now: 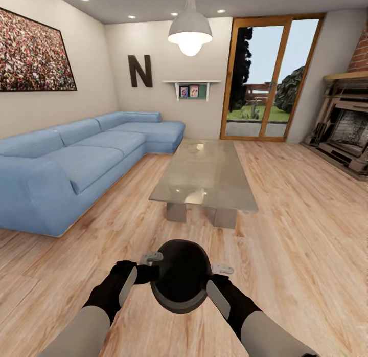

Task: Place each of the two pumpkins and all three candles from the living room inside a cabinet in the living room (use any cabinet), then make sure every cabinet is closed, and position the cauldron so it is next to a table in the living room.

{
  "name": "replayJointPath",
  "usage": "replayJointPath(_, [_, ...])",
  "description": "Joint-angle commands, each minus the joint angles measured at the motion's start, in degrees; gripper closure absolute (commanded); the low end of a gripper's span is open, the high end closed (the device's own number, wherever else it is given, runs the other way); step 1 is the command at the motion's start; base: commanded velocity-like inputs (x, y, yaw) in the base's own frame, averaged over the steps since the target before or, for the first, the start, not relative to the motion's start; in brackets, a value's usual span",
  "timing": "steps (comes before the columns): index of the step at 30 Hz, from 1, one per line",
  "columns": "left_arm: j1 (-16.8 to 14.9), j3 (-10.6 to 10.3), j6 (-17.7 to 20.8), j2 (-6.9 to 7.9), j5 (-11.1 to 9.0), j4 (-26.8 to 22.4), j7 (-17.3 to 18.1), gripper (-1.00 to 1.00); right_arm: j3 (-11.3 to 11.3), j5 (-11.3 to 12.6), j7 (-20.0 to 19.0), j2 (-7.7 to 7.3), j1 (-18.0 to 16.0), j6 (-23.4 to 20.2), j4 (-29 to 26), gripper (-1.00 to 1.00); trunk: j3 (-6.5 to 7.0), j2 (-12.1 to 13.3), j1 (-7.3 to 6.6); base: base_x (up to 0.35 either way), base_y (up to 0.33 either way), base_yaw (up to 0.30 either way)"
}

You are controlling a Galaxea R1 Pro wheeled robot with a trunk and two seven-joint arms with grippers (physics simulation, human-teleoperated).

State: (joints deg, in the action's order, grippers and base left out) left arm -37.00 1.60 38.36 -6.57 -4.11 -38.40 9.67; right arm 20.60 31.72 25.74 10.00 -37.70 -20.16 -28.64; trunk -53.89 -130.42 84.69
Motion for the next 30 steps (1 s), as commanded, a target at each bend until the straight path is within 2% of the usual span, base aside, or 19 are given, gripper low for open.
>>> replayJointPath(1, [0.0,1.2,0.5,0.07,-2.2,-0.1,0.1,1.00,-1.3,-0.1,-3.5,0.00,-0.1,0.2,-1.3,1.00,-0.05,0.0,-0.01,0.057,0.005,-0.060])
replayJointPath(19, [0.0,1.1,0.3,0.07,-2.2,-0.1,0.1,1.00,-1.3,-0.1,-3.5,0.00,-0.1,0.2,-1.3,1.00,-0.05,0.0,-0.01,0.074,0.008,-0.009])
replayJointPath(30, [0.0,1.2,0.3,0.07,-2.2,-0.1,0.1,1.00,-1.3,-0.1,-3.5,0.00,-0.1,0.2,-1.3,1.00,0.12,0.0,-0.01,0.017,0.000,-0.264])
